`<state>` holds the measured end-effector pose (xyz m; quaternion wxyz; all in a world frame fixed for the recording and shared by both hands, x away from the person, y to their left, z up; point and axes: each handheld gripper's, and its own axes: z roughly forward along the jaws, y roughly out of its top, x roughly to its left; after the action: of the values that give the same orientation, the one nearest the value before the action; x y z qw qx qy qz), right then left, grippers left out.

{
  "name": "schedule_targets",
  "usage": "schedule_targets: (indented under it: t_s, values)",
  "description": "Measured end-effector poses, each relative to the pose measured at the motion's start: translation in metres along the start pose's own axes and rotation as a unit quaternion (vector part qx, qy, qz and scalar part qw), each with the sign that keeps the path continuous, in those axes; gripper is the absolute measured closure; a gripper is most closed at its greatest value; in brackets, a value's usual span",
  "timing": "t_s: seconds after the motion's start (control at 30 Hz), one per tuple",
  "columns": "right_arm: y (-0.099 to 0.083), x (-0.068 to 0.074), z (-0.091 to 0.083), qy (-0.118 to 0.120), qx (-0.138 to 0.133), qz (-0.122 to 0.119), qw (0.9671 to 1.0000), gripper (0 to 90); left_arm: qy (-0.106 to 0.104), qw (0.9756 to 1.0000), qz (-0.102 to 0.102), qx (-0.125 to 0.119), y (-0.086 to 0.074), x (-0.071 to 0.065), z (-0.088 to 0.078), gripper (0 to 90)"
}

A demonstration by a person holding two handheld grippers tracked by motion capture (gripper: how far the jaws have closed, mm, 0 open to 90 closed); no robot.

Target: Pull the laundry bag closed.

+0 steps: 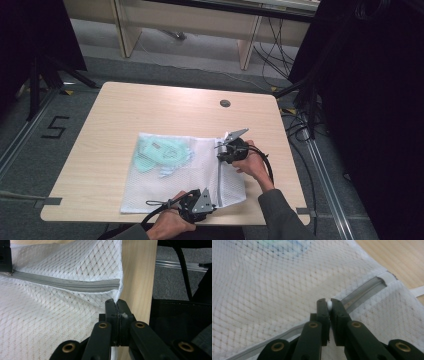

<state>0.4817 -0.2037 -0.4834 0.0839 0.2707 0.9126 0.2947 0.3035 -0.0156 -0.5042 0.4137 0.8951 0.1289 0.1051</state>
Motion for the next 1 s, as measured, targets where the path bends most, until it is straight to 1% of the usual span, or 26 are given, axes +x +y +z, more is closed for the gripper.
schedule_targets:
  t_s: [0.03, 0.07, 0.13, 0.17, 0.2, 0.27, 0.3, 0.33, 0.37, 0.4, 0.43, 0.47, 0.5, 0.53, 0.57, 0.6, 0.63, 0.67, 0.7, 0.77, 0.8, 0.83, 0.87, 0.9, 0.93, 1.0]
  values:
    - [0.0, 0.0, 0.0, -0.003, 0.001, 0.004, 1.0, 86.2, -0.002, 1.0, -0.003, -0.003, 0.0, -0.001, 0.0, 89.1]
    - [0.001, 0.0, 0.001, 0.003, -0.005, 0.0, 1.0, 86.2, -0.003, 1.0, -0.003, -0.002, 0.0, -0.001, 0.0, 89.1]
    - [0.001, -0.002, 0.0, -0.004, -0.003, -0.004, 1.0, 86.2, -0.005, 1.0, -0.003, -0.001, 0.0, -0.001, 0.0, 89.1]
    - [0.002, -0.003, -0.001, 0.005, -0.003, -0.008, 1.0, 86.2, -0.006, 1.0, -0.003, 0.0, 0.0, -0.001, 0.0, 89.1]
    - [0.001, -0.002, 0.0, 0.004, -0.011, -0.003, 0.9999, 86.2, -0.005, 1.0, -0.002, 0.0, 0.0, 0.0, 0.0, 89.1]
    - [0.003, -0.003, 0.001, 0.002, -0.009, -0.001, 1.0, 86.2, 0.003, 1.0, -0.002, -0.002, 0.0, 0.0, -0.001, 89.1]
    - [0.003, -0.004, 0.001, -0.003, -0.009, -0.008, 0.9999, 86.2, 0.0, 1.0, 0.0, -0.001, 0.0, 0.0, 0.0, 89.1]
    - [0.004, -0.004, 0.001, -0.004, -0.008, -0.004, 1.0, 86.2, -0.002, 0.9999, -0.007, -0.008, 0.0, -0.001, 0.001, 89.1]
    - [0.004, -0.004, 0.001, -0.006, -0.009, -0.002, 0.9999, 86.2, -0.001, 1.0, 0.0, 0.001, -0.001, -0.001, 0.0, 89.1]
    - [0.005, -0.005, 0.001, -0.007, -0.011, -0.002, 0.9999, 86.2, -0.002, 0.9999, -0.009, -0.008, -0.001, -0.003, 0.001, 89.1]
    - [0.005, -0.006, 0.002, -0.005, -0.013, -0.004, 0.9999, 86.2, -0.003, 0.9999, -0.008, -0.008, -0.001, -0.003, 0.001, 89.1]
    - [0.006, -0.006, 0.001, -0.008, -0.004, 0.002, 1.0, 86.2, -0.003, 0.9999, -0.007, -0.008, -0.001, -0.003, 0.001, 89.1]
    - [0.006, -0.007, 0.0, -0.005, -0.006, -0.003, 1.0, 86.2, -0.001, 1.0, -0.005, -0.006, -0.001, -0.003, 0.001, 89.2]
    - [0.006, -0.007, 0.002, -0.009, -0.012, 0.002, 0.9999, 86.2, -0.005, 1.0, -0.002, -0.003, -0.001, -0.003, 0.0, 89.2]
    - [0.006, -0.009, 0.002, -0.009, -0.015, -0.008, 0.9998, 86.2, -0.005, 1.0, -0.002, -0.001, 0.0, -0.003, 0.0, 89.1]
    - [0.006, -0.009, 0.002, -0.01, -0.016, 0.002, 0.9998, 86.2, -0.006, 1.0, -0.003, -0.001, 0.0, -0.003, 0.0, 89.1]
    - [0.007, -0.01, 0.0, -0.012, -0.009, -0.002, 0.9999, 86.2, -0.006, 1.0, -0.001, -0.001, 0.0, -0.003, 0.0, 89.1]
    - [0.007, -0.01, 0.002, -0.015, -0.014, 0.011, 0.9997, 86.2, -0.006, 1.0, 0.0, -0.001, 0.0, -0.003, 0.0, 89.1]
    - [0.007, -0.013, 0.002, -0.014, -0.019, -0.001, 0.9997, 86.2, -0.006, 1.0, 0.0, -0.001, 0.0, -0.003, 0.0, 89.2]
    - [0.008, -0.014, 0.003, -0.015, -0.022, 0.005, 0.9996, 86.2, -0.006, 1.0, 0.0, 0.0, 0.0, -0.003, 0.0, 89.1]
    - [0.008, -0.015, 0.002, -0.015, -0.015, 0.004, 0.9998, 86.2, -0.006, 1.0, -0.003, -0.002, 0.0, -0.003, 0.0, 89.1]
    - [0.008, -0.015, 0.004, -0.02, -0.021, 0.008, 0.9996, 86.2, -0.005, 1.0, -0.002, -0.004, 0.0, -0.003, 0.0, 89.1]
    - [0.008, -0.015, 0.005, -0.011, -0.021, 0.006, 0.9997, 86.2, -0.005, 0.9999, -0.009, -0.009, 0.0, -0.003, 0.0, 89.1]
    - [0.008, -0.016, 0.005, -0.017, -0.02, 0.006, 0.9996, 86.2, -0.004, 0.9999, -0.009, -0.01, -0.001, -0.003, 0.0, 89.1]
    - [0.008, -0.017, 0.005, -0.021, -0.019, 0.01, 0.9995, 86.2, -0.008, 1.0, -0.003, -0.003, 0.0, -0.003, -0.001, 89.1]
    - [0.008, -0.018, 0.005, -0.017, -0.021, 0.009, 0.9996, 86.2, -0.008, 1.0, -0.003, -0.003, 0.0, -0.003, -0.001, 89.1]
